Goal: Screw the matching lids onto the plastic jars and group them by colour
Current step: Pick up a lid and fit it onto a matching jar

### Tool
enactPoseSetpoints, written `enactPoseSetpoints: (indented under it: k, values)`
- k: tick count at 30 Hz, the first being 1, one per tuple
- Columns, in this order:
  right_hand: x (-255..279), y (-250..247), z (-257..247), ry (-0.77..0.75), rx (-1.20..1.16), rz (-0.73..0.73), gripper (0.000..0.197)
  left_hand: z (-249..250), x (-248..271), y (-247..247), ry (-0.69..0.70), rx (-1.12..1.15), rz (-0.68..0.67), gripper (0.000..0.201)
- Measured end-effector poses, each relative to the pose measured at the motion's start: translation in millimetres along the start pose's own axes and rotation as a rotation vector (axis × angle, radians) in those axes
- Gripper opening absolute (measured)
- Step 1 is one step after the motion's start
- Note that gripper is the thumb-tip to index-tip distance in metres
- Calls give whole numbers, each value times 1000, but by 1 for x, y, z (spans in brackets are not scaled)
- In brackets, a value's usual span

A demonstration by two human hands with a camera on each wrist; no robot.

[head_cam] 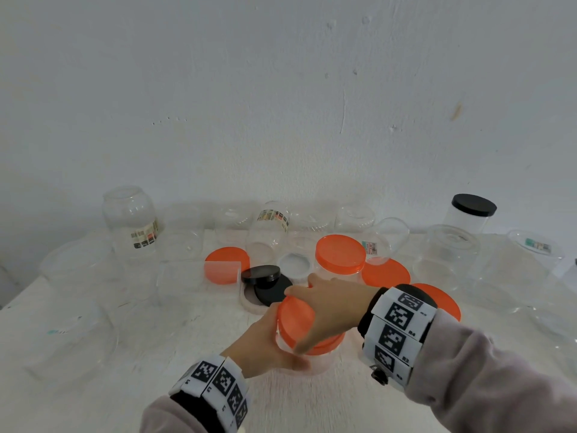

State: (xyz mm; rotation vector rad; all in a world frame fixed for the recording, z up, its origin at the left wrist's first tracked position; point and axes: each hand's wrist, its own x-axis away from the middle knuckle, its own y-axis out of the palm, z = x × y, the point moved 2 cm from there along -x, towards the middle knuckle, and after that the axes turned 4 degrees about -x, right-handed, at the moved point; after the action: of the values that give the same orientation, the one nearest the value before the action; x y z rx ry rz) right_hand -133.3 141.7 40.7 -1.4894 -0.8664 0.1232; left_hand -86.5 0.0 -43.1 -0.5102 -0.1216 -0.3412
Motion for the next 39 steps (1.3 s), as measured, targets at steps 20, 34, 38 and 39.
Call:
enactPoseSetpoints:
  k: [20, 34, 38, 39]
  values:
    - [5, -10, -5, -203, -14, -178, 97, -5, 1, -1, 23, 34, -31, 116]
    - [6, 4, 0, 41, -33, 91, 100, -3, 0, 0, -1, -3, -9, 107]
    - [8, 4, 0, 104, -78, 32, 111, -2, 0, 2, -1, -53, 0, 108]
    - [8, 2, 0, 80, -76, -21, 112, -2, 0, 2, -1, -59, 3, 109]
